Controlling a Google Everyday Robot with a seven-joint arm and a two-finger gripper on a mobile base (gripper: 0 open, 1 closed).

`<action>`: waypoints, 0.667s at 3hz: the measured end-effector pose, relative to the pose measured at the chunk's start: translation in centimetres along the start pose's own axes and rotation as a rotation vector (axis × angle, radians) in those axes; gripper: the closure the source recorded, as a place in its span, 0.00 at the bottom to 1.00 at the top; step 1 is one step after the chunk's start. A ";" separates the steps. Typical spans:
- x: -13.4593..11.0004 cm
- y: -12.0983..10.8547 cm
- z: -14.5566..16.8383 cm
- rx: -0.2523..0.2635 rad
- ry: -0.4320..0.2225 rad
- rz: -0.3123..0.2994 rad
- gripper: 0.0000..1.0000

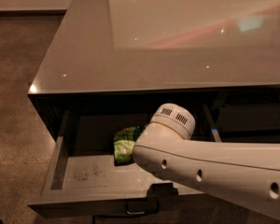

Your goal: Open top drawer

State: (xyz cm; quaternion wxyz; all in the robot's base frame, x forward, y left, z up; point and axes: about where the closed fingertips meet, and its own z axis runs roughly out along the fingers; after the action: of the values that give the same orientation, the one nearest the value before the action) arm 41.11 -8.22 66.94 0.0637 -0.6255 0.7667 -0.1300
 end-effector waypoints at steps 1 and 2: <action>0.0 0.0 0.0 0.000 0.000 0.000 0.12; 0.0 0.0 0.0 0.000 0.000 0.000 0.00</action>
Offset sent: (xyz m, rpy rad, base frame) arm 0.0000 0.0000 0.0000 0.0000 0.0000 0.0000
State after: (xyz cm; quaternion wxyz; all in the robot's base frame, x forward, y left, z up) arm 41.11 -8.22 66.94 0.0637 -0.6256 0.7666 -0.1300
